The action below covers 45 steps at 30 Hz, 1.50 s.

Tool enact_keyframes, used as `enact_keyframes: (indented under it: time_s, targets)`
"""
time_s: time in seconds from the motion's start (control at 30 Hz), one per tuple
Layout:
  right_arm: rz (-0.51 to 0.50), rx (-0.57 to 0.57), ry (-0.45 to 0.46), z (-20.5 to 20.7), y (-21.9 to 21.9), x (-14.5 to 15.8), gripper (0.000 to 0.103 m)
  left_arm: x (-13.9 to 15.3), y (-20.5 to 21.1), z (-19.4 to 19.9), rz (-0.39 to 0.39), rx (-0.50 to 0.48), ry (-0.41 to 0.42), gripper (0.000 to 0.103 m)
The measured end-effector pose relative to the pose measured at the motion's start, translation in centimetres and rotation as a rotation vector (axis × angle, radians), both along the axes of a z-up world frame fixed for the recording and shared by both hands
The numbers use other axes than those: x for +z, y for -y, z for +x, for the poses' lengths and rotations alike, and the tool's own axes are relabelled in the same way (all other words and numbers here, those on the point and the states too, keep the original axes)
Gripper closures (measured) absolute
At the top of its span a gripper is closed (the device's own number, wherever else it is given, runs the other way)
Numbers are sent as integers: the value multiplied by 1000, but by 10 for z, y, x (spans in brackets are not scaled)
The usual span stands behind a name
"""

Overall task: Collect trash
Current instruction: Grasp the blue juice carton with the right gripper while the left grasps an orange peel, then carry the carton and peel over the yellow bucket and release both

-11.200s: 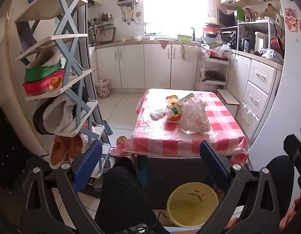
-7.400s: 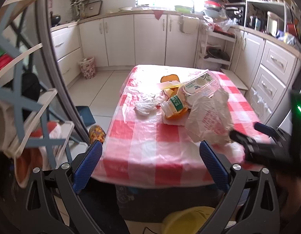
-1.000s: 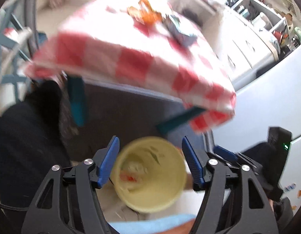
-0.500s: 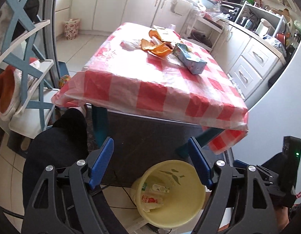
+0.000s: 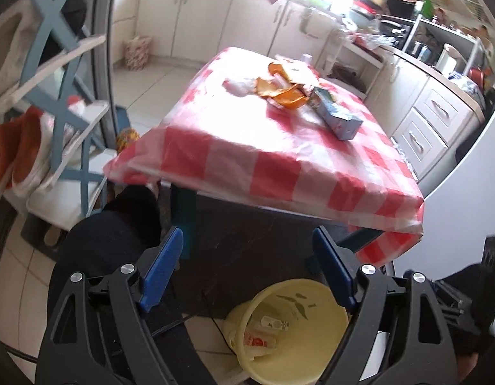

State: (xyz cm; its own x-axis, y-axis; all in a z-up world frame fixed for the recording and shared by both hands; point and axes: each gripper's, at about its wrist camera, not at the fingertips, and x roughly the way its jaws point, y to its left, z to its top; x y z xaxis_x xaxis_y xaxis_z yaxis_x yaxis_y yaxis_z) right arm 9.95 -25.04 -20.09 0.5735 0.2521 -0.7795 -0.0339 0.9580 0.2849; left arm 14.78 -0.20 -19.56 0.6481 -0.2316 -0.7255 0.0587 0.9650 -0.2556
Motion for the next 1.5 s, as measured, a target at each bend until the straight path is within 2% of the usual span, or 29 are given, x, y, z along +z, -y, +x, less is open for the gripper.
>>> enact_keyframes:
  time_s: [0.13,0.27,0.37,0.5,0.7,0.8,0.9,0.97,1.0,1.07,1.1,1.17,1.27,1.5]
  targets:
    - [-26,55,51,10,-10,13,33,5,7,3,33,-18,4,24]
    - [-54,125,91,41,-16,30,31,10,14,19,96,-53,6,24]
    - [-114,167,142,81,-14,50,25,24,16,46,118,-64,15,24]
    - [-137,200,147,147,-8,62,24,46,23,102,147,-68,44,24]
    - [-152,211,102,230,-9,42,24,48,57,192,217,-106,60,24]
    - [-133,199,74,249,-6,24,24,37,75,226,253,-126,46,24]
    - [-35,151,-20,271,9,3,25,23,92,254,289,-154,29,26]
    - [-1,144,-40,279,14,1,40,13,100,269,315,-172,13,38]
    - [15,144,-48,282,16,1,44,6,104,277,328,-185,-4,44]
    - [50,145,-56,282,20,2,46,-5,106,289,320,-201,-44,77]
    - [62,150,-59,282,21,3,46,-10,106,297,300,-214,-74,84]
    - [68,160,-54,280,22,5,46,-12,105,302,290,-212,-78,92]
    - [92,161,-45,276,28,9,46,-1,96,302,244,-199,-60,97]
    - [151,148,-45,273,42,11,46,37,59,276,56,-183,-24,98]
